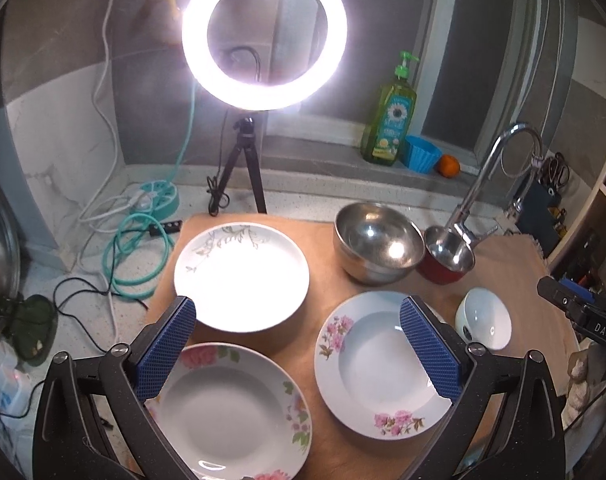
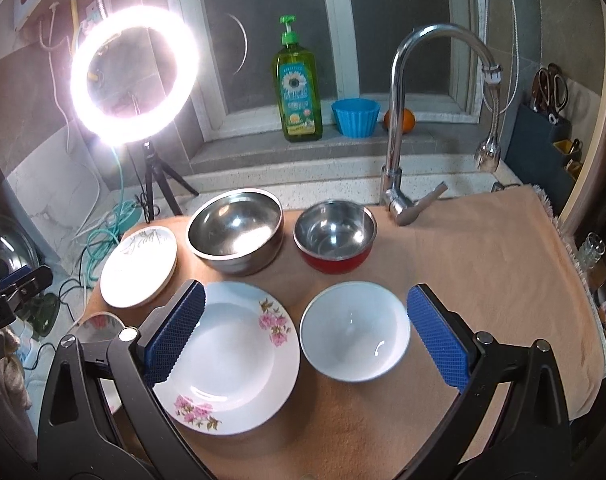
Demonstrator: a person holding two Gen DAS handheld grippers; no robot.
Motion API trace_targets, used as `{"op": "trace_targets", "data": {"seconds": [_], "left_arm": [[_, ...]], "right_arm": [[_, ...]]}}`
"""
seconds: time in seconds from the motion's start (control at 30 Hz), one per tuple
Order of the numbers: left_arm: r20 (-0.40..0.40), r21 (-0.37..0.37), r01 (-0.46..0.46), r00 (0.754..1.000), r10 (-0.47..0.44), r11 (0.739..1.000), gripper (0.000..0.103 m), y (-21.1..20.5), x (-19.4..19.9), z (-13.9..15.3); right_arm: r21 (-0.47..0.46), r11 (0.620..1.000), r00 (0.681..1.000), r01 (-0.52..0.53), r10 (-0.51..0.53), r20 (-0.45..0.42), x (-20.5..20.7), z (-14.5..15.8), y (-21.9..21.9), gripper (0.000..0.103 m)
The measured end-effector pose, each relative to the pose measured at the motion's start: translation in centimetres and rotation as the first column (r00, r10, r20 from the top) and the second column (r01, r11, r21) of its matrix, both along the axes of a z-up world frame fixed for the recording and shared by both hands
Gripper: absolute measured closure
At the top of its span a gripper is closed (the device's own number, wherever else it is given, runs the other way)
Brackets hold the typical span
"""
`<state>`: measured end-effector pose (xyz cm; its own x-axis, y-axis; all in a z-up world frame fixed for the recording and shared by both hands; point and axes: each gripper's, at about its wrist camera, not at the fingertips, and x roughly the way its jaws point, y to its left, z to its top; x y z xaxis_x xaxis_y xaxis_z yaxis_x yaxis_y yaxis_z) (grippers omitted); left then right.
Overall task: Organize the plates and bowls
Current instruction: 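Move the right tool to a pink-flowered plate rim while the left tool reaches another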
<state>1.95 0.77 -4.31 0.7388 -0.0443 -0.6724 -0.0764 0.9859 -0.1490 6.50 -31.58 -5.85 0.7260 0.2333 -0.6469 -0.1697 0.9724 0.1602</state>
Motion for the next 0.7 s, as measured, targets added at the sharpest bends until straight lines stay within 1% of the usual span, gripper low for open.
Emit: {"op": "trace_targets", "data": {"seconds": [0.03, 0.07, 0.13, 0.17, 0.2, 0.23, 0.27, 0.3, 0.33, 0.37, 0.4, 0.43, 0.5, 0.53, 0.63, 0.7], "left_arm": [[-0.015, -0.006, 0.008, 1.0, -0.008, 1.0, 0.01, 0.0, 0.2, -0.4], [-0.034, -0.013, 0.017, 0.999, -0.017, 1.0, 0.013, 0.1, 0.4, -0.8], [-0.06, -0.019, 0.029, 0.998, -0.03, 0.999, 0.014, 0.1, 0.6, -1.5], [-0.069, -0.021, 0.037, 0.997, -0.038, 0.999, 0.016, 0.0, 0.7, -1.8], [-0.082, -0.026, 0.048, 0.995, -0.05, 0.999, 0.022, -0.1, 0.9, -2.1], [-0.098, -0.038, 0.062, 0.993, -0.066, 0.997, 0.029, -0.1, 1.0, -2.5], [-0.112, -0.049, 0.073, 0.991, -0.078, 0.996, 0.033, -0.1, 1.3, -2.8], [-0.128, -0.065, 0.087, 0.987, -0.094, 0.994, 0.039, -0.1, 1.5, -3.2], [-0.145, -0.081, 0.099, 0.983, -0.11, 0.992, 0.042, -0.2, 1.8, -3.7], [-0.159, -0.092, 0.108, 0.98, -0.122, 0.99, 0.044, -0.2, 2.0, -4.0], [-0.174, -0.106, 0.12, 0.975, -0.137, 0.987, 0.049, -0.3, 2.3, -4.5], [-0.186, -0.118, 0.129, 0.971, -0.15, 0.985, 0.054, -0.5, 2.5, -4.8], [-0.217, -0.161, 0.147, 0.959, -0.18, 0.976, 0.058, -0.5, 3.0, -5.7], [-0.234, -0.187, 0.15, 0.953, -0.192, 0.971, 0.064, -0.5, 3.3, -6.2], [-0.28, -0.245, 0.154, 0.934, -0.222, 0.957, 0.074, -0.6, 4.1, -7.6], [-0.307, -0.25, 0.161, 0.922, -0.235, 0.955, 0.079, -0.9, 4.7, -8.4]], "right_arm": [[0.003, 1.0, 1.0, -0.004, 0.004, -0.014, 0.0, -0.4, -0.1, 0.002], [0.009, 1.0, 1.0, -0.007, 0.007, -0.028, 0.0, -0.8, -0.2, 0.005], [0.03, 0.999, 0.997, -0.012, 0.015, -0.075, 0.2, -1.9, -0.6, 0.007], [0.044, 0.999, 0.995, -0.016, 0.021, -0.1, 0.2, -2.5, -0.9, 0.014], [0.056, 0.998, 0.992, -0.02, 0.027, -0.126, 0.2, -3.1, -1.1, 0.024], [0.068, 0.997, 0.988, -0.024, 0.035, -0.151, 0.2, -3.8, -1.2, 0.028], [0.075, 0.997, 0.985, -0.025, 0.037, -0.166, 0.2, -4.2, -1.3, 0.033], [0.087, 0.996, 0.981, -0.025, 0.042, -0.19, 0.3, -4.8, -1.5, 0.035], [0.113, 0.993, 0.973, -0.026, 0.051, -0.225, 0.3, -5.7, -1.9, 0.037], [0.124, 0.992, 0.969, -0.026, 0.056, -0.239, 0.3, -6.2, -1.8, 0.042], [0.141, 0.99, 0.962, -0.027, 0.064, -0.264, 0.2, -6.9, -2.0, 0.046], [0.159, 0.987, 0.953, -0.026, 0.072, -0.295, 0.3, -7.7, -2.1, 0.049], [0.188, 0.982, 0.939, -0.022, 0.085, -0.333, 0.2, -9.0, -2.2, 0.057], [0.207, 0.978, 0.93, -0.021, 0.095, -0.355, 0.3, -9.7, -2.2, 0.06], [0.237, 0.971, 0.912, -0.022, 0.116, -0.393, 0.3, -11.1, -2.1, 0.067], [0.257, 0.966, 0.901, -0.018, 0.128, -0.415, 0.4, -11.7, -2.1, 0.076]]}}
